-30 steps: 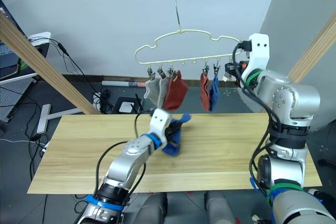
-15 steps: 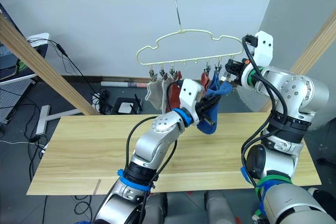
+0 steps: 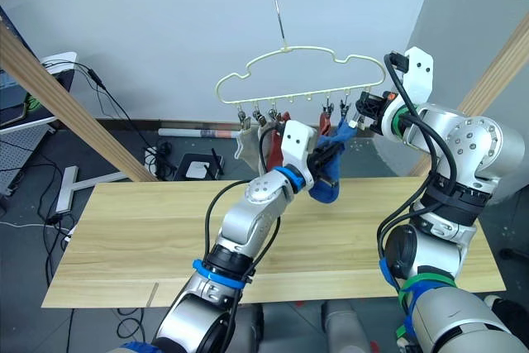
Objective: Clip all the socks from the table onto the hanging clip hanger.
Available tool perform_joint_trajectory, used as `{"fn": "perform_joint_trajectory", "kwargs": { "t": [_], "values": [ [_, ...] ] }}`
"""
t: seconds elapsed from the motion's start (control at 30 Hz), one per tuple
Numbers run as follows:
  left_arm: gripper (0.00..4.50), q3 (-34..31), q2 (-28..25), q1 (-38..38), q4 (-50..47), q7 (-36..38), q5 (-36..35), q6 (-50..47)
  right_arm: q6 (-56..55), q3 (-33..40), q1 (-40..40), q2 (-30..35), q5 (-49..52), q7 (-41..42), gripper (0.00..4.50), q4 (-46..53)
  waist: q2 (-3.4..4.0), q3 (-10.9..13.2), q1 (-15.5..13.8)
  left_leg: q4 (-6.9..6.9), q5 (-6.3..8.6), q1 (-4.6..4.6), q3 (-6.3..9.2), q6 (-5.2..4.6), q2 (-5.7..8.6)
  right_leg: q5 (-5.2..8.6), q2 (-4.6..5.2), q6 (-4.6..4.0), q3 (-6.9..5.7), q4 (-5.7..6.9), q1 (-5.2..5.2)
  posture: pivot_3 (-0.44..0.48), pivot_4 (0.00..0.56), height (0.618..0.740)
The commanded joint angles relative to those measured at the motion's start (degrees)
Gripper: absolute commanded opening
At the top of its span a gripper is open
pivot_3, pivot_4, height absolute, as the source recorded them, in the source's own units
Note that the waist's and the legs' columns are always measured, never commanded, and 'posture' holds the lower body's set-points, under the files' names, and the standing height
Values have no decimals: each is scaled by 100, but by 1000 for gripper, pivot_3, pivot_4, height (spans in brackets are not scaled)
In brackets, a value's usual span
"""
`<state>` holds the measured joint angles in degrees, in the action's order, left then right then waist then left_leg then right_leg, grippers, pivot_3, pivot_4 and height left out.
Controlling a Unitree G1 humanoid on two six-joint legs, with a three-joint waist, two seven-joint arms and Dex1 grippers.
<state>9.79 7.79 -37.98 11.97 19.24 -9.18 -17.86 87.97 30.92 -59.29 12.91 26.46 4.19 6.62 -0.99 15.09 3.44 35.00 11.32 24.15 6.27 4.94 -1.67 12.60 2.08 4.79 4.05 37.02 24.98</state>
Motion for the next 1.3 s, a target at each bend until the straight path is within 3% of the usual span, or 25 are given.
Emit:
{"fn": "perform_joint_trajectory", "kwargs": {
  "t": [0.03,0.6,1.03,1.3],
  "values": [
    [15,17,282,-292,28,12,-86,211,2,150,-46,5,-32,-79,0,206,0,0,-2,0,0,0,0,0,0,0,0,0,0,0,0,-105,222,740],
    [15,202,339,-440,172,209,-146,361,54,350,-83,-222,19,-140,0,225,0,0,4,0,0,-1,1,0,0,0,0,0,0,2,0,-101,225,740],
    [0,189,372,-535,332,250,-256,376,286,759,-247,-206,154,40,4451,519,0,0,129,-2,0,1,0,0,0,0,0,0,0,5,4,-101,224,740],
    [0,-30,555,-746,943,448,-773,55,453,1021,154,-357,544,-73,4451,1792,2,-1,157,-2,0,1,0,-1,0,0,-1,0,0,7,4,-111,215,740]
  ]
}}
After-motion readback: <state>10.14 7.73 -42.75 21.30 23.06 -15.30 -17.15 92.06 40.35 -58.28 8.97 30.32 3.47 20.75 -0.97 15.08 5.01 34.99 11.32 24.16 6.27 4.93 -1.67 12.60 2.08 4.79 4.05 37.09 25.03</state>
